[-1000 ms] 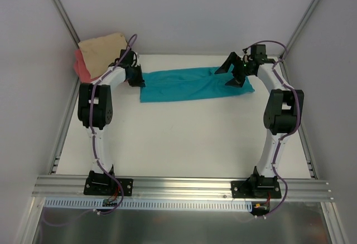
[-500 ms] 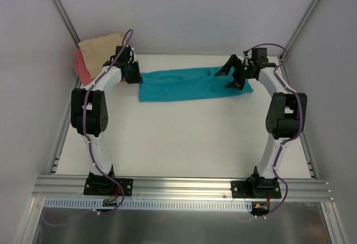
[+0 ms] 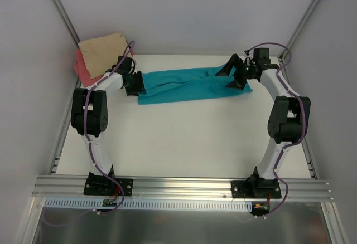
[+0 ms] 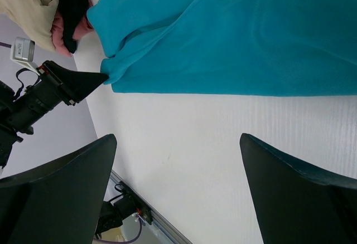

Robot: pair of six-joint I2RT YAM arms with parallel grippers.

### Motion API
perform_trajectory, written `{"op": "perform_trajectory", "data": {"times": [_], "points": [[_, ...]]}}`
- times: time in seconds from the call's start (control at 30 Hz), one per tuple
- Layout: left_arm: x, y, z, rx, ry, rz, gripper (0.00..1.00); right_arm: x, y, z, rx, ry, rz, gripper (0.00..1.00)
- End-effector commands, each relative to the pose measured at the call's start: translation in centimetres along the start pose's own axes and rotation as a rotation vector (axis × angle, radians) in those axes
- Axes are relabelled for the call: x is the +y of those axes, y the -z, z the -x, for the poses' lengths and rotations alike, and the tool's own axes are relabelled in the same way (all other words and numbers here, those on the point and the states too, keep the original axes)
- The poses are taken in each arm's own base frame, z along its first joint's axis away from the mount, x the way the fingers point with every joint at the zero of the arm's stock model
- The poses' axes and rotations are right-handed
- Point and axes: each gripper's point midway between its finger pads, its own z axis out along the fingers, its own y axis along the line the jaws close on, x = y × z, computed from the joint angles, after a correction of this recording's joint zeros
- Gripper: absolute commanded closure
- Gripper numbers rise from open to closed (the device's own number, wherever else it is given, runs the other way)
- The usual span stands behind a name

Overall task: Fold and stack the t-shirts
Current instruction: Fold the other side of the tshirt into a rectangle

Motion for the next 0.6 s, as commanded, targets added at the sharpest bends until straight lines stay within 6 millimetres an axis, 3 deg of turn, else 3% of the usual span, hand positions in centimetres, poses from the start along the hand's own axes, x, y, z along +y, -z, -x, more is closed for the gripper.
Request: {"op": "perform_trajectory", "data": {"times": [0.0, 0.03, 0.33, 0.57], "points": [[-0.2, -0.5, 0.3, -0.022, 0.006, 0.011, 0.47, 2.0, 2.2, 0.6, -0.044, 0.053, 0.032, 0.0], [-0.1, -0.6, 0.6, -0.033, 0.004, 0.014, 0.04, 2.1, 2.2, 0.6, -0.042, 0.059, 0.03, 0.01], [-1.3, 0.8, 4.4, -0.167, -0.006, -0.011, 0.01, 1.7, 1.9, 0.8, -0.034, 0.049, 0.017, 0.01], [-2.0, -1.0, 4.2, -0.119, 0.015, -0.053, 0.01, 1.8, 1.7, 1.2, -0.034, 0.049, 0.011, 0.01]]}}
